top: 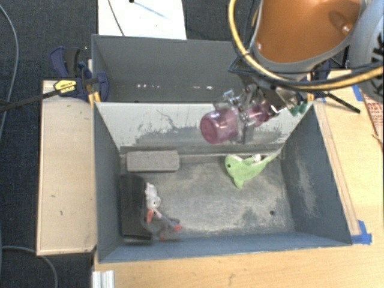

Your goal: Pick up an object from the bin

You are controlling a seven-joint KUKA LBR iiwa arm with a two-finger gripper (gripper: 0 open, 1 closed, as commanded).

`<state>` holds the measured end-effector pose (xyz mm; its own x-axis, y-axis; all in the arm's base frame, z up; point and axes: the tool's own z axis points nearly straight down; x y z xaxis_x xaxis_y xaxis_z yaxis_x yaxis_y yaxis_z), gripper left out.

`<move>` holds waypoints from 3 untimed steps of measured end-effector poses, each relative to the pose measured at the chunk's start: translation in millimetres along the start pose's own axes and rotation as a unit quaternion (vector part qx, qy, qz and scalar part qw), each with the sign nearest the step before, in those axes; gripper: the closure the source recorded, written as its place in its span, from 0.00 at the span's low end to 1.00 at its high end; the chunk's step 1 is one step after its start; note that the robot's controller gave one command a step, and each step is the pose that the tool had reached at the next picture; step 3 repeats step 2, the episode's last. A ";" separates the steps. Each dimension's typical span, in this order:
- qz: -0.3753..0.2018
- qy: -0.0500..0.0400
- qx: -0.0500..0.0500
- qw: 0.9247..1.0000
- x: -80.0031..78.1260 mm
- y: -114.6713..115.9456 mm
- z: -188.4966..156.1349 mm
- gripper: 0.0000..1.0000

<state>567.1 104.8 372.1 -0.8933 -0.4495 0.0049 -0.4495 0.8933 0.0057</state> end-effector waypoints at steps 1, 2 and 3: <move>0.009 -0.012 0.004 1.000 -3.7 6.0 -59.4 0.00; 0.018 -0.002 0.000 1.000 -1.5 24.0 -98.7 1.00; 0.018 -0.002 0.000 1.000 -1.5 24.0 -98.7 1.00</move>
Offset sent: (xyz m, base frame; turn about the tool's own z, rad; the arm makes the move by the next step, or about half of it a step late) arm -0.0095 0.0217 0.0979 0.0347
